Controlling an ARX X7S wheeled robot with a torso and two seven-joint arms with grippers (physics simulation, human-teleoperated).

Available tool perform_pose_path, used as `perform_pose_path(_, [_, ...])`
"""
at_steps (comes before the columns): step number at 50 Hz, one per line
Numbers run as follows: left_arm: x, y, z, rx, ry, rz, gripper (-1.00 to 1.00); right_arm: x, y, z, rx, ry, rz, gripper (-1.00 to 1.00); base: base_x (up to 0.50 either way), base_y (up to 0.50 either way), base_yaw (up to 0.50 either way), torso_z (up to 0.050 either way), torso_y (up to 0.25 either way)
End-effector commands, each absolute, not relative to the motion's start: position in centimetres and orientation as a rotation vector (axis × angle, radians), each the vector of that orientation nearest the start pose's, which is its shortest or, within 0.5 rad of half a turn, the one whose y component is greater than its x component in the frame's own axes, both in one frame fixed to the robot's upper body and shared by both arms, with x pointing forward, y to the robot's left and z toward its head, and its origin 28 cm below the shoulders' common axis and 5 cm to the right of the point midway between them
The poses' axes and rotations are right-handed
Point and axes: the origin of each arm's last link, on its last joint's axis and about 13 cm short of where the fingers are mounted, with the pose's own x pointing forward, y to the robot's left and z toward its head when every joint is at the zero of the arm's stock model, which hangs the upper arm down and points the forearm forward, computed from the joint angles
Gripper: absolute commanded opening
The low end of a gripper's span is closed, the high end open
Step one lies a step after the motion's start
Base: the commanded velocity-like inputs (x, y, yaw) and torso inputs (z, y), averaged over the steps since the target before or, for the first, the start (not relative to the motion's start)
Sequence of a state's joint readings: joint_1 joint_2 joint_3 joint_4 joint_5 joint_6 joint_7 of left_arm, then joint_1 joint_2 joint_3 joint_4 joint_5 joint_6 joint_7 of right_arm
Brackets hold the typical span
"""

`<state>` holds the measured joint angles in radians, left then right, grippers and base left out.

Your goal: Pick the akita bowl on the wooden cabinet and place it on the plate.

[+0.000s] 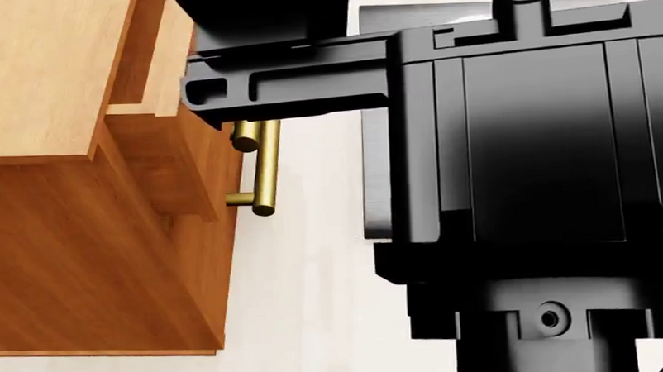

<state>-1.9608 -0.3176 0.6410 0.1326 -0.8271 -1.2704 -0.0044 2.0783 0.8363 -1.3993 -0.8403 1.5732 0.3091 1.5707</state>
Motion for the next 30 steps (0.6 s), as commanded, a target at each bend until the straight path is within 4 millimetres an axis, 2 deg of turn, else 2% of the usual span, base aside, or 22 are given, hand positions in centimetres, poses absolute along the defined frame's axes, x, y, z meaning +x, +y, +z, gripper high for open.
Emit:
perform_pose_path(1, [24.67, 17.02, 47.30, 0.627, -0.428, -0.506, -1.00, 15.54, -6.04, 35.27, -0.183, -0.636, -0.046, 1.00, 0.00, 0.00, 0.00, 0.000, 0.000])
perform_pose_path(12, [24.70, 17.16, 46.85, 0.628, -0.425, -0.516, -1.00, 15.17, -5.51, 35.66, -0.138, -0.629, -0.011, 1.00, 0.00, 0.00, 0.00, 0.000, 0.001])
perform_pose_path(30, [24.23, 17.99, 46.73, 0.589, -0.466, -0.572, -1.00, 15.73, -5.72, 34.78, -0.117, -0.601, -0.018, 1.00, 0.00, 0.00, 0.00, 0.000, 0.001])
